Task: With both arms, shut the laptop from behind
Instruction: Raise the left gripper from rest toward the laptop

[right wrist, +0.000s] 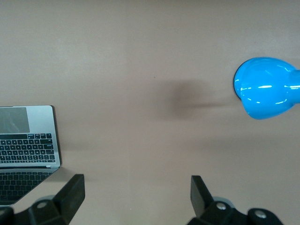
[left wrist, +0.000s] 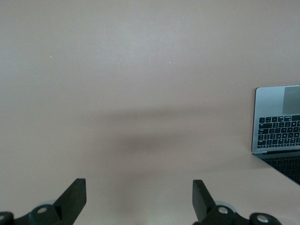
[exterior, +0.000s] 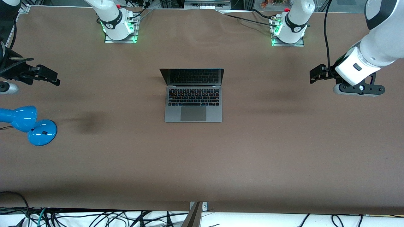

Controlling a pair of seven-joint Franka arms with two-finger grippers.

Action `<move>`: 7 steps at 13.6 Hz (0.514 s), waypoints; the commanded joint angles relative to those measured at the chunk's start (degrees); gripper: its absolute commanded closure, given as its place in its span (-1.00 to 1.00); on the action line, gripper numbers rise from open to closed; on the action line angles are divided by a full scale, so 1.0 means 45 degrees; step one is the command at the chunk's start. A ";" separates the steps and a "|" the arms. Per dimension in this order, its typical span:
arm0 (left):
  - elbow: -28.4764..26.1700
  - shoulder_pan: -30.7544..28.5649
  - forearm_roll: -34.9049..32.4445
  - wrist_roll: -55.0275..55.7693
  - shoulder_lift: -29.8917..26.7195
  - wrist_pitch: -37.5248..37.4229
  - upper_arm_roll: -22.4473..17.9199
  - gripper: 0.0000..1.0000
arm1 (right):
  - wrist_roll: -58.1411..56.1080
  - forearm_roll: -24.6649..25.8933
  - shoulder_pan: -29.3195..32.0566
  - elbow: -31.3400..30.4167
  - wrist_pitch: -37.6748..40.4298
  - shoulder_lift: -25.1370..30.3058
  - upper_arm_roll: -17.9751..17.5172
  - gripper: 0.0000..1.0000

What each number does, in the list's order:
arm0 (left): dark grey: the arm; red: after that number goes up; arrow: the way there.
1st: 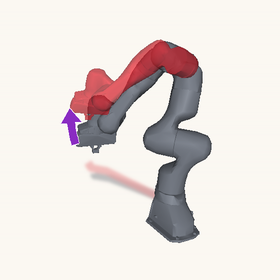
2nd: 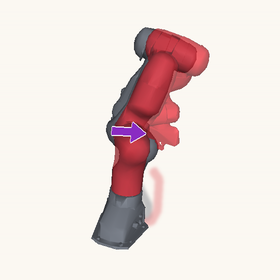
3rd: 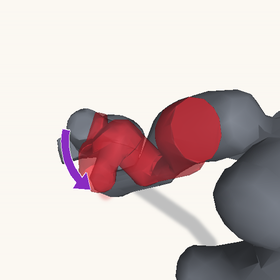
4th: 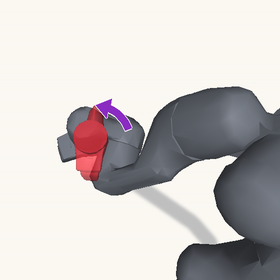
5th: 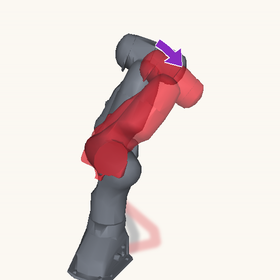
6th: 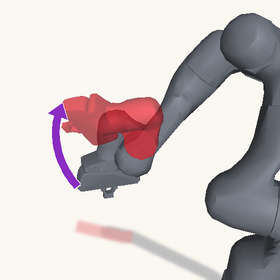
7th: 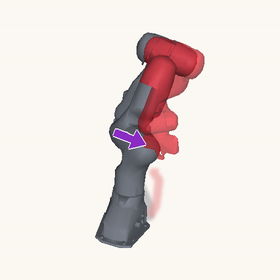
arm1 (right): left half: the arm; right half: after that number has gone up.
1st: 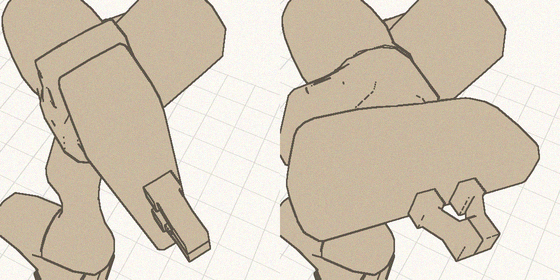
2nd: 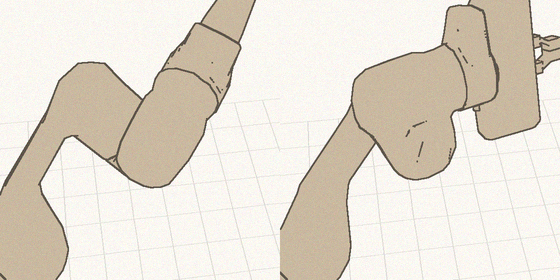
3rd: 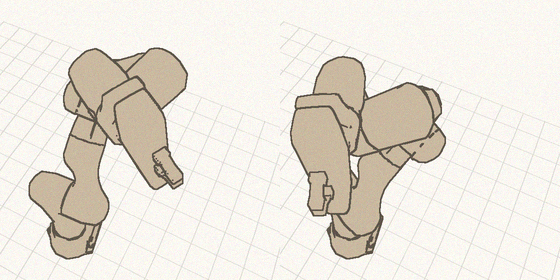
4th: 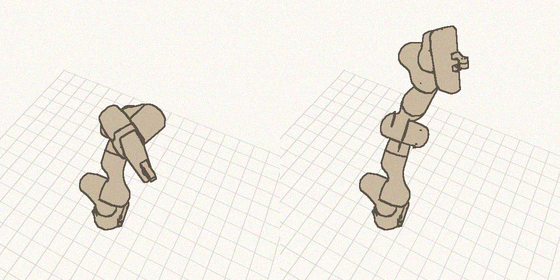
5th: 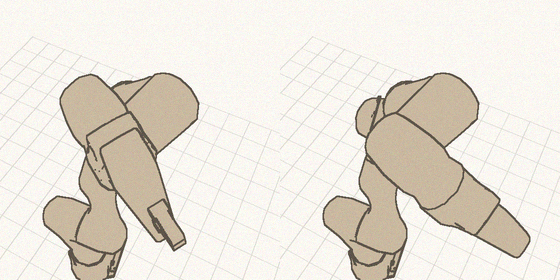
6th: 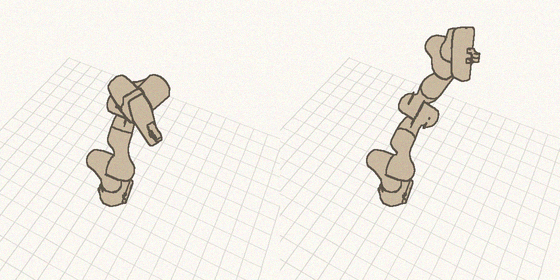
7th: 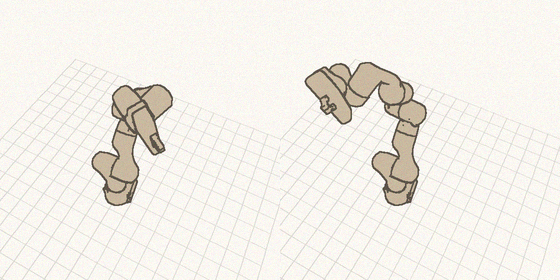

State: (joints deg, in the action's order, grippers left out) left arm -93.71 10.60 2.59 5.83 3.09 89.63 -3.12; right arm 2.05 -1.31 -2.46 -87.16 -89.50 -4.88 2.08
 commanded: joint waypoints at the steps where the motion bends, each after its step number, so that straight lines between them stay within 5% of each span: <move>1: 0.0415 -0.0458 -0.0223 -0.0066 0.0172 -0.0366 0.0029 -1.00 | 0.0034 -0.0062 0.0038 -0.0084 0.0241 0.0187 -0.0052 -1.00; 7: 0.0434 -0.0481 -0.0204 -0.0164 0.0191 -0.0503 0.0010 -1.00 | -0.0025 -0.0178 0.0057 -0.0084 0.0066 0.0128 -0.0033 -1.00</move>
State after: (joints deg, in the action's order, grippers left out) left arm -93.61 8.60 2.58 5.75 3.19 88.84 -3.29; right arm 2.05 -1.31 -2.44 -87.16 -89.24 -4.89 2.08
